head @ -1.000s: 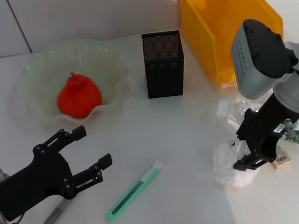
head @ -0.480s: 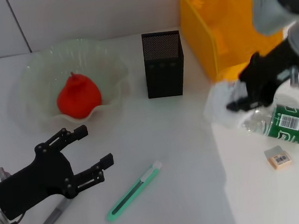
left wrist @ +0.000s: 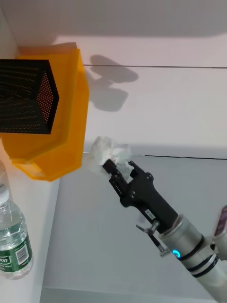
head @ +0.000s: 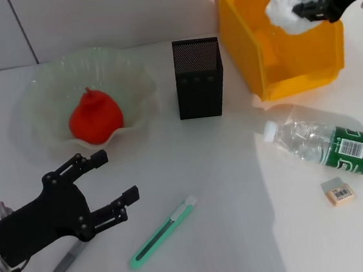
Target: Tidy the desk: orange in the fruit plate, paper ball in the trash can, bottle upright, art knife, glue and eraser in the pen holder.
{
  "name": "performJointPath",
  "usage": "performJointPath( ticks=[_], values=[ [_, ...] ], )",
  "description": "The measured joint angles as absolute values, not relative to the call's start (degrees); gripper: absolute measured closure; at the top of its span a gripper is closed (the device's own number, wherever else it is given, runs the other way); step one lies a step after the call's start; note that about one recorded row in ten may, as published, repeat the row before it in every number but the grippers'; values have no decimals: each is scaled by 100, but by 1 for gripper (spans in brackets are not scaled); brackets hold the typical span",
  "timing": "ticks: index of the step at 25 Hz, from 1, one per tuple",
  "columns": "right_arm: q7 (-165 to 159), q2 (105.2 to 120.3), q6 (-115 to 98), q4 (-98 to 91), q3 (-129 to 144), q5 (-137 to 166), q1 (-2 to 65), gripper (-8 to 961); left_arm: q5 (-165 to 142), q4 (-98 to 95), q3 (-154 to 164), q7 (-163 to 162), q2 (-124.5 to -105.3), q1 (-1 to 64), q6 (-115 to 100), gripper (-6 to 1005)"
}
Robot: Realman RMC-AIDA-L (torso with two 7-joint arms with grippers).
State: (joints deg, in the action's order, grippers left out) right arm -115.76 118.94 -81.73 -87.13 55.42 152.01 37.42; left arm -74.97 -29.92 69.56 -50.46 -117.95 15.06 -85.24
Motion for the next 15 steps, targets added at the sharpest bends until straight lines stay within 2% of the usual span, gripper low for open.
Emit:
performJointPath(
  ticks=[15],
  values=[
    [-11801, 11939, -5834, -7552, 6289, 15671, 3667, 504, -7497, -2962, 6976, -5027, -11803, 1475, -8526, 140]
  ],
)
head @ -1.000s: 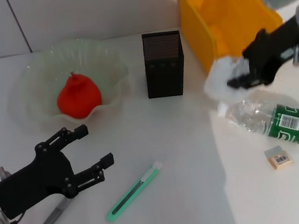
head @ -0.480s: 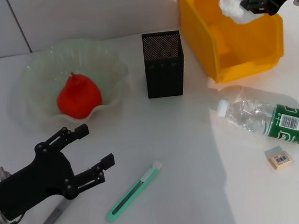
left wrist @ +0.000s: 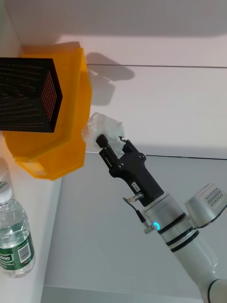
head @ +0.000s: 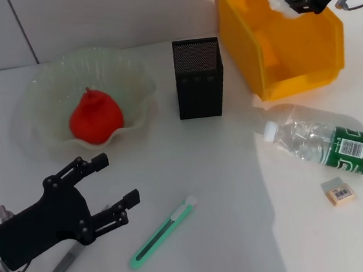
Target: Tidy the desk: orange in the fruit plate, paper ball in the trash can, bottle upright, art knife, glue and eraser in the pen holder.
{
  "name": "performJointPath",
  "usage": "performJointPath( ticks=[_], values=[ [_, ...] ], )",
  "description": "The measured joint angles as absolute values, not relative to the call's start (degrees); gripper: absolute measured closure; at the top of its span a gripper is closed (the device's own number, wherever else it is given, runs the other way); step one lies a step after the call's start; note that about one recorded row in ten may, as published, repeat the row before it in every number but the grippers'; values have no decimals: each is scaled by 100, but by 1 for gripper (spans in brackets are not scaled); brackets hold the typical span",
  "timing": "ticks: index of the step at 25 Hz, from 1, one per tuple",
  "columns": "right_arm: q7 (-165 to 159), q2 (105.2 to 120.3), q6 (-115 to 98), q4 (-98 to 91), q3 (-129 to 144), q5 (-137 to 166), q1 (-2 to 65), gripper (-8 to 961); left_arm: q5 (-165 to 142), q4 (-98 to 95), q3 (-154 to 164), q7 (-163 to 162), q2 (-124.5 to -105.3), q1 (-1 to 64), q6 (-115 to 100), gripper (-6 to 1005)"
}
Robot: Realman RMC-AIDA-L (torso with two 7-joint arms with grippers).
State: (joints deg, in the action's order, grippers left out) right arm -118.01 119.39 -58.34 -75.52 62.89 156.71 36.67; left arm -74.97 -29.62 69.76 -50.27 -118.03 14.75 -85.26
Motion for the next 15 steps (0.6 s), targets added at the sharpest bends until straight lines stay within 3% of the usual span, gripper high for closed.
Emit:
performJointPath(
  ticks=[3, 15],
  values=[
    [-11927, 11929, -5781, -7454, 6371, 15705, 3692, 490, -7497, -2962, 6981, -5027, -11804, 1468, -8525, 140],
    [-12306, 11916, -6639, -7917, 6340, 15713, 3695, 168, -7497, -2962, 6972, -5027, -11804, 1468, -8534, 139]
  ],
)
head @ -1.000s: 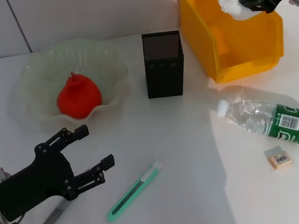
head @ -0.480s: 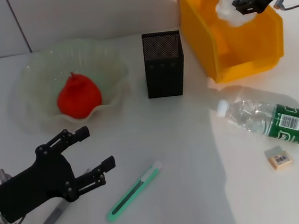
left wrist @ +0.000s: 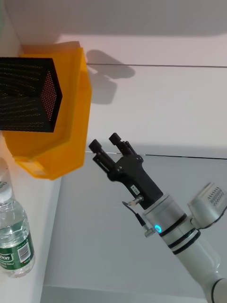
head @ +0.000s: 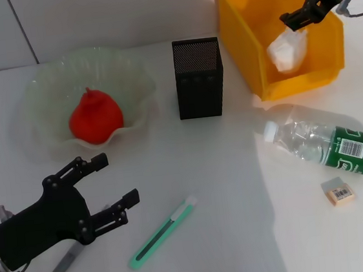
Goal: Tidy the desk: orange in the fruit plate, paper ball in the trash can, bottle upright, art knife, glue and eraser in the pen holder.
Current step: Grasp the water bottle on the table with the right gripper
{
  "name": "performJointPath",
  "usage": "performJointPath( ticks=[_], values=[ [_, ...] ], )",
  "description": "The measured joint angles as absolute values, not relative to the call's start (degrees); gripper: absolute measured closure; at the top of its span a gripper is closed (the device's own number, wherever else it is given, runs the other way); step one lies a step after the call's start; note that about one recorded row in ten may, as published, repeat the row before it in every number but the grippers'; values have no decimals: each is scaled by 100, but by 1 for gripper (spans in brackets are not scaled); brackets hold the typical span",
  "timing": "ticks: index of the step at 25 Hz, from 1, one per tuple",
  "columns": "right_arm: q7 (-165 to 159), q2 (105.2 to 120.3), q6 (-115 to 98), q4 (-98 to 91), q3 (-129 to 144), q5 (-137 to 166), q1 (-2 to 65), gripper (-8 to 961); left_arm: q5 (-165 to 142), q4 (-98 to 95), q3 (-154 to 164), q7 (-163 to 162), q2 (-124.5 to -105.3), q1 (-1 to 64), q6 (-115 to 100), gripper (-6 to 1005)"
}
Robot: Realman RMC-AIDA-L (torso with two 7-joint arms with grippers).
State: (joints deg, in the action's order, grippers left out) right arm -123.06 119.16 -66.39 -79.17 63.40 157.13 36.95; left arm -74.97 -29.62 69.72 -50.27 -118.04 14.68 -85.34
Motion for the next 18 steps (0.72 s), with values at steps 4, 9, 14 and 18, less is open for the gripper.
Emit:
performJointPath(
  ticks=[4, 9, 14, 18],
  values=[
    [-12622, 11901, -7922, -8610, 6216, 15724, 3719, 146, -7497, -2962, 6950, -5028, -11803, 1469, -8510, 140],
    [-13237, 11894, -9320, -9335, 6192, 16005, 3792, 147, -7497, -2962, 6933, -5027, -11803, 1490, -8463, 140],
    [-13585, 11881, -10333, -9282, 6204, 16289, 3918, 146, -7497, -2962, 6933, -5027, -11804, 1514, -8386, 140],
    [-13609, 11899, -10475, -8964, 6239, 16476, 3877, 147, -7497, -2962, 6942, -5028, -11803, 1529, -8295, 140]
  ],
)
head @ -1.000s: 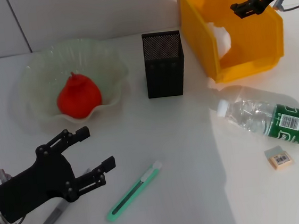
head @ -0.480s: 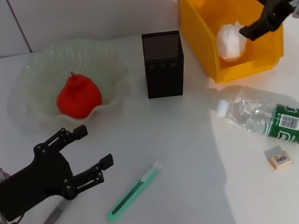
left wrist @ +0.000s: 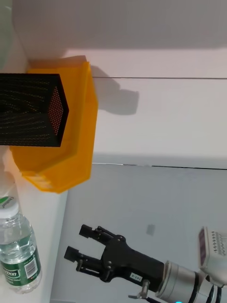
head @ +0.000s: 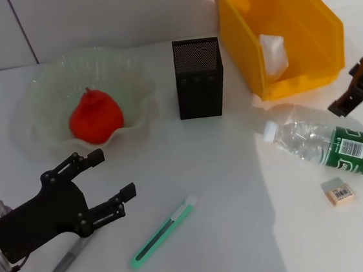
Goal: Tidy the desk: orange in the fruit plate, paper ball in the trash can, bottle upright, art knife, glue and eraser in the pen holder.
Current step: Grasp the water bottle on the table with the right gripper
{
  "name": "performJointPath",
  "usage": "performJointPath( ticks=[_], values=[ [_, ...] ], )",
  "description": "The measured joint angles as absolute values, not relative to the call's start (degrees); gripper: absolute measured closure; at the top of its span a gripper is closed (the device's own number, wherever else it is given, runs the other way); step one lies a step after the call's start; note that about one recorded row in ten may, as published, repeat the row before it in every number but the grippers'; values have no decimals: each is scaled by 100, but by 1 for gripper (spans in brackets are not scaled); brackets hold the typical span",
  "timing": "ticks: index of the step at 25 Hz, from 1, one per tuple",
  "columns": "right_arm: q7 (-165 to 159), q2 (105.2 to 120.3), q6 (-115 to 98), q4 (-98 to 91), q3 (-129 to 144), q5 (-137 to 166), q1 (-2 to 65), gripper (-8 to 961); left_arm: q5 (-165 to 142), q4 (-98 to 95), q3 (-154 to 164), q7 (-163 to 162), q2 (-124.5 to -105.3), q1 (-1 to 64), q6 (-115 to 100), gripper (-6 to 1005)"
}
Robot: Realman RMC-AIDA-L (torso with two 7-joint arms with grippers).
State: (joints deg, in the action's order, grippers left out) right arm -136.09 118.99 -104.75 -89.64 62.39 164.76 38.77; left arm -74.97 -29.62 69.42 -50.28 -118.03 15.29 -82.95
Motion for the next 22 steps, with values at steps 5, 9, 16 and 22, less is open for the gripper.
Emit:
performJointPath(
  ticks=[5, 9, 16, 22],
  values=[
    [-13430, 11891, -10527, -8644, 6265, 16440, 3785, 146, -7500, -2959, 6944, -5027, -11800, 1553, -8257, 139],
    [-13008, 11898, -10462, -8555, 6337, 16516, 3724, 146, -7503, -2954, 6950, -5027, -11797, 1585, -8234, 139],
    [-12420, 11907, -10230, -8367, 6368, 16558, 3714, 151, -7506, -2948, 6945, -4994, -11787, 1632, -8194, 140],
    [-12418, 11908, -10046, -7668, 6440, 16558, 3880, 151, -7506, -2920, 6932, -4998, -11770, 1649, -8184, 140]
  ],
)
